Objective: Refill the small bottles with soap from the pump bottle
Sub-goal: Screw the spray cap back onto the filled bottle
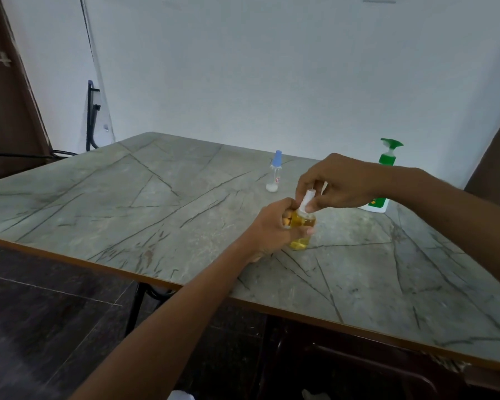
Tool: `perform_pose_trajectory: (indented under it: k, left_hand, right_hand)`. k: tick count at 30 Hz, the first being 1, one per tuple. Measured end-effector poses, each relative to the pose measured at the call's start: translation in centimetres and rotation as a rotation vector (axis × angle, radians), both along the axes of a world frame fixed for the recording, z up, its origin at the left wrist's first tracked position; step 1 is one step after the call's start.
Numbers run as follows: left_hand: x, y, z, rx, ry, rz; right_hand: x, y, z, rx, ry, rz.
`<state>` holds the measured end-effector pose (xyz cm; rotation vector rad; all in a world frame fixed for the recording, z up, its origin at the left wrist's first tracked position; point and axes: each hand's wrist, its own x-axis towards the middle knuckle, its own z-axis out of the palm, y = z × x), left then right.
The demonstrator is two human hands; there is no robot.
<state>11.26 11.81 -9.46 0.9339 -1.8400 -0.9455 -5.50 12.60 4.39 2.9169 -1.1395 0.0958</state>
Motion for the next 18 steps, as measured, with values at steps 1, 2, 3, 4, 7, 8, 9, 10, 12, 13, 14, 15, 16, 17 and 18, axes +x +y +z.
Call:
perform_pose_trajectory:
  k: [1,2,3,4,7,8,9,10,12,13,14,15,16,17,18]
  left_hand:
    - [0.0,0.0,0.0,0.006,0.007,-0.003]
    - [0.0,0.1,0.0,0.01,0.014,-0.003]
    - [0.0,0.2,0.1,0.01,0.019,-0.001]
    - [0.0,0.3,0.1,0.005,0.021,0.005]
    - [0.1,0.5,0.3,-0.002,0.014,0.017]
    - [0.1,0.5,0.3,-0.001,0.017,0.018]
    - [0.1,0.6,0.4,0.001,0.022,0.019]
    - [0.1,0.6,0.4,0.002,0.025,0.018]
    - [0.1,0.8,0.5,-0.003,0.022,0.023]
    - [0.1,0.8,0.6,-0.005,0.022,0.024]
    - [0.1,0.8,0.6,-0.006,0.023,0.024]
    - [0.1,0.9,0.6,-0.004,0.025,0.025]
    - [0.1,0.9,0.6,-0.003,0.029,0.028]
    - [0.1,0.9,0.6,-0.006,0.032,0.033]
    - [0.0,1.0,0.6,-0.013,0.032,0.04]
  right_hand:
    - [0.1,-0.1,-0.2,-0.008,0.008,-0.005]
    - [0.3,-0.1,-0.6,-0.02,0.008,-0.02]
    - [0.4,-0.1,-0.9,-0.038,0.011,-0.037]
    - [0.6,-0.1,-1.4,-0.059,0.015,-0.049]
    - [0.6,0.1,-2.5,-0.113,0.003,-0.06]
    - [0.4,0.1,-2.8,-0.122,-0.008,-0.063]
    - [0.3,0.1,-3.1,-0.129,-0.024,-0.069]
    - [0.1,0.2,-3.4,-0.137,-0.052,-0.074]
    - [-0.1,0.4,-3.9,-0.155,-0.11,-0.076]
    - [0.0,0.5,-4.0,-0.164,-0.128,-0.071]
    - [0.0,0.6,-3.9,-0.166,-0.138,-0.069]
    - [0.0,0.7,-3.7,-0.158,-0.139,-0.067]
    - [0.0,0.8,-3.5,-0.143,-0.142,-0.065]
    - [-0.2,0.9,-3.4,-0.125,-0.161,-0.067]
    - [-0.6,1.0,-3.5,-0.107,-0.209,-0.083]
